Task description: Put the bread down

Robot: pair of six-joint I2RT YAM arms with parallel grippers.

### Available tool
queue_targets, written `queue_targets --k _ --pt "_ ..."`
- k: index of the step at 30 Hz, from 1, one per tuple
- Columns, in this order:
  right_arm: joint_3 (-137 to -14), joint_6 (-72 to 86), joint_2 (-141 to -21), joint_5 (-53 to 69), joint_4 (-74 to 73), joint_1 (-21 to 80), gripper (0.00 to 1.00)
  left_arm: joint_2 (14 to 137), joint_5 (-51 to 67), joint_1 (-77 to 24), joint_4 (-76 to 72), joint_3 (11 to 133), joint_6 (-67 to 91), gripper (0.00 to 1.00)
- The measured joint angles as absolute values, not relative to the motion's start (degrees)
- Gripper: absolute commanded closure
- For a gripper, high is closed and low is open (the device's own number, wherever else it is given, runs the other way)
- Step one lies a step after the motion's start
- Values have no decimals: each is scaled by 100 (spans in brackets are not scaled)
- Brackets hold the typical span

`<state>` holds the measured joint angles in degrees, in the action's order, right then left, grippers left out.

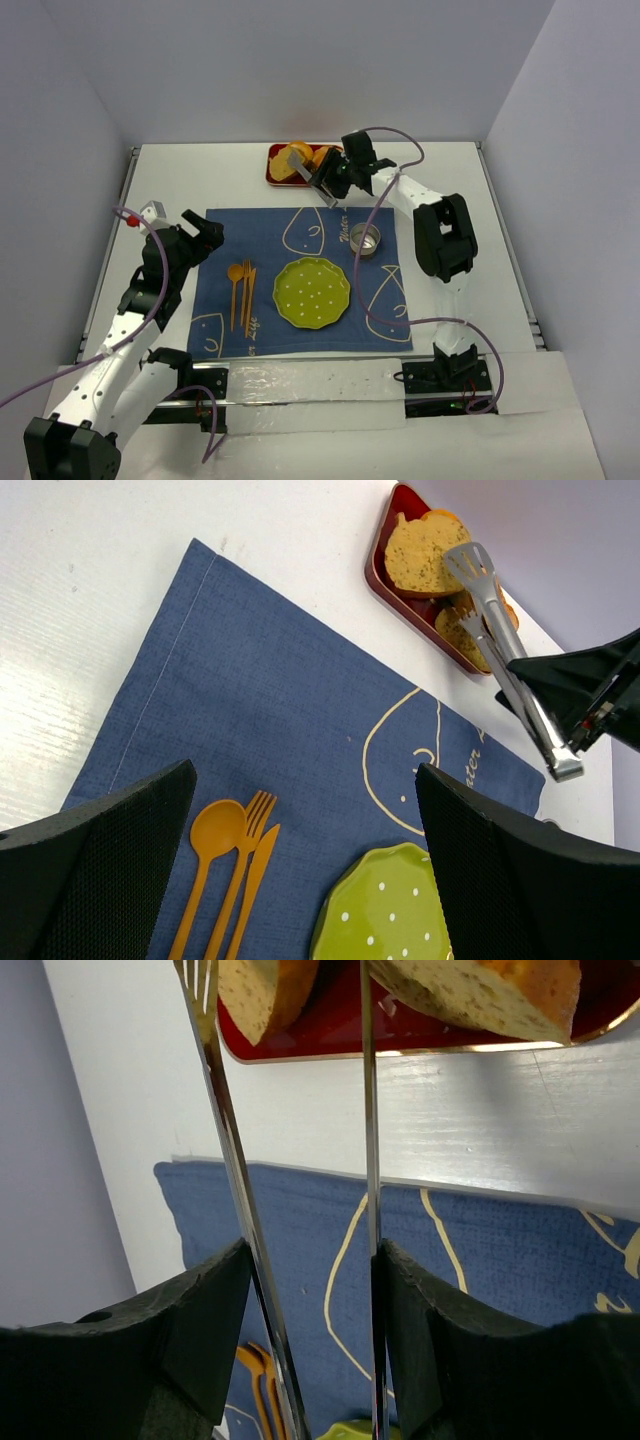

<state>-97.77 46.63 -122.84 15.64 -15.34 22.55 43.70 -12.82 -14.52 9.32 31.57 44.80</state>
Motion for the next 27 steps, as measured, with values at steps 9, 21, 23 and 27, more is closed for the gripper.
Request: queue_targets --k 9,21,23,27 --pt "-9782 4706 -12317 1604 -1450 2257 74 4368 -1282 -1452 932 3157 4480 1" --pt "-9267 4478 -11854 1780 -961 2263 95 4375 -1280 -1452 930 3157 4480 1" --pt "-9123 4336 -11507 1774 -959 2273 95 4375 -1280 -1452 930 3157 4482 1" --pt "-8748 4020 -10612 1858 -852 2275 98 4383 -1275 -1452 923 3157 4482 1"
